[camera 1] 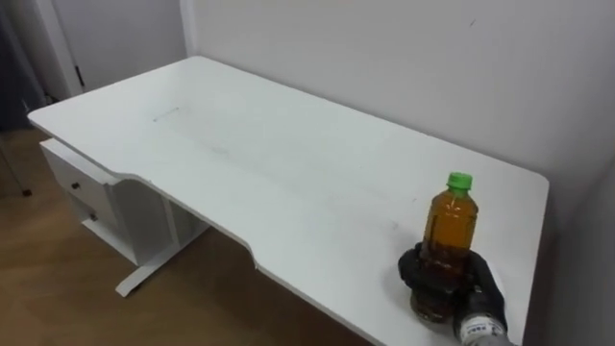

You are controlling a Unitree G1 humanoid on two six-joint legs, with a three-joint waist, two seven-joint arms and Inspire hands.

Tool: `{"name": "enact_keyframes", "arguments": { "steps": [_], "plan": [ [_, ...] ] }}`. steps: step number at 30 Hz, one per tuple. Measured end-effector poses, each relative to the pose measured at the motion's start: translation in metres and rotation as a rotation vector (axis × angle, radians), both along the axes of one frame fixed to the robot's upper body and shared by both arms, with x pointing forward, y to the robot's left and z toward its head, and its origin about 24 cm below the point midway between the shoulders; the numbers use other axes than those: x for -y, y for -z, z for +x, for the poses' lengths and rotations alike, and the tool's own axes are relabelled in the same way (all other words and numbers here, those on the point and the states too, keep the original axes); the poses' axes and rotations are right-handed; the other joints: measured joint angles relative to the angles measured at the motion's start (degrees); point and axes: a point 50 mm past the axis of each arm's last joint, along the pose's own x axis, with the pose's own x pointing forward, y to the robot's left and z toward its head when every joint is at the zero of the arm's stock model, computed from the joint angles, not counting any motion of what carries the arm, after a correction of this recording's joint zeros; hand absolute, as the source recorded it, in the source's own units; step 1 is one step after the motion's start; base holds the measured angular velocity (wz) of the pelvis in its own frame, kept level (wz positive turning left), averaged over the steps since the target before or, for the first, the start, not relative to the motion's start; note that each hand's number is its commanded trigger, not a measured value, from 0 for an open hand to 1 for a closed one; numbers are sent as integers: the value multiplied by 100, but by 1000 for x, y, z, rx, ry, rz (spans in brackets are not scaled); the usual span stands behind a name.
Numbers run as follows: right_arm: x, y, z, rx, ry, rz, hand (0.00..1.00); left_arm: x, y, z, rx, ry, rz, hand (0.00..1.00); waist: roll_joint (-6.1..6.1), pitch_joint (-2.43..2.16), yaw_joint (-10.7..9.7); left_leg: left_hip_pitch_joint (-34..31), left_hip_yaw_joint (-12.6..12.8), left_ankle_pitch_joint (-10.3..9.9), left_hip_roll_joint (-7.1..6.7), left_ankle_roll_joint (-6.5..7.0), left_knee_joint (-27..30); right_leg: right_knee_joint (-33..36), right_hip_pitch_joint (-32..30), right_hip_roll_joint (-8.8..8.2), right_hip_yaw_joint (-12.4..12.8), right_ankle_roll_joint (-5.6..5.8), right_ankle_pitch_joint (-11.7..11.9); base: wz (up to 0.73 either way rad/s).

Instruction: Put the bottle in the upper fridge

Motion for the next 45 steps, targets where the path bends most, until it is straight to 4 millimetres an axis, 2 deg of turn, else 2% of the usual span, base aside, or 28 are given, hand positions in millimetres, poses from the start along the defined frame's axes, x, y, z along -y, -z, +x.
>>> {"name": "enact_keyframes", "arguments": {
  "steps": [2,5,9,10,12,14,16,18,21,27,28,34,39,41,45],
  "plan": [
    [-2,-18,-3,80,-72,-9,100,-5,-1,-3,2,-32,11,0,-28,-4,-86,172,111,1,2,3,-69,-9,73,-1,176,2,1,-27],
    [-4,-35,-9,166,-122,-54,100,-11,-3,-6,0,-27,28,0,-55,-24,-382,384,138,-1,-7,4,-91,-116,312,20,286,21,12,-4],
    [-4,-48,-20,246,-179,-115,100,-15,-4,-8,6,-49,36,0,-58,-45,-553,588,344,-4,49,3,-243,-119,362,59,480,20,19,-27],
    [-4,-51,-24,264,-191,-135,100,-16,-5,-9,6,-58,39,0,-47,-54,-646,615,380,-4,71,1,-259,-117,360,77,542,9,31,-24],
    [-1,-55,-27,285,-205,-172,100,-16,-5,-11,2,-65,40,0,-5,-67,-706,674,454,-7,103,-5,-269,-108,362,98,620,-16,49,-24],
    [4,-64,-28,307,-212,-240,100,-16,-4,-14,-7,-64,40,0,76,-141,-803,766,567,2,116,-12,-331,-73,356,101,748,-26,55,-24],
    [6,-73,-29,336,-223,-284,100,-16,-4,-18,-17,-67,40,0,146,-188,-813,894,630,6,125,-15,-388,-46,392,106,853,-30,57,-31],
    [7,-81,-30,367,-223,-282,100,-15,-4,-22,-25,-72,39,0,187,-209,-849,1014,679,5,130,-15,-454,-39,490,109,880,-28,56,-14],
    [6,-95,-33,429,-227,-264,100,-16,-4,-19,-22,-66,45,0,168,-204,-932,1085,662,2,124,-15,-469,-46,571,109,897,-24,54,2],
    [21,-115,-35,498,-172,-253,100,-19,-5,-13,-4,-87,52,0,84,-141,-1060,1083,596,-4,105,-7,-431,-79,641,105,869,-20,56,5],
    [23,-119,-36,516,-161,-256,100,-19,-5,-14,-7,-91,52,0,95,-120,-1122,1080,588,-3,104,-7,-427,-88,650,104,829,-18,57,0],
    [34,-131,-39,560,-110,-263,100,-18,-5,-15,-10,-91,47,0,158,-82,-1299,1084,674,-5,124,-10,-409,-89,586,119,896,-18,58,-4],
    [38,-133,-39,565,-93,-261,100,-17,-4,-15,-9,-87,46,0,173,-92,-1495,1102,718,-6,128,-13,-449,-89,565,125,925,-18,57,-4],
    [46,-137,-40,570,-61,-266,100,-16,-4,-15,-8,-85,47,0,154,-104,-1569,1109,724,-7,126,-13,-470,-89,561,125,930,-17,57,0],
    [59,-147,-43,591,-27,-275,100,-17,-4,-16,-11,-89,51,0,142,-117,-1599,1128,744,-7,130,-13,-477,-86,557,126,983,-17,57,-2]
  ]
}}
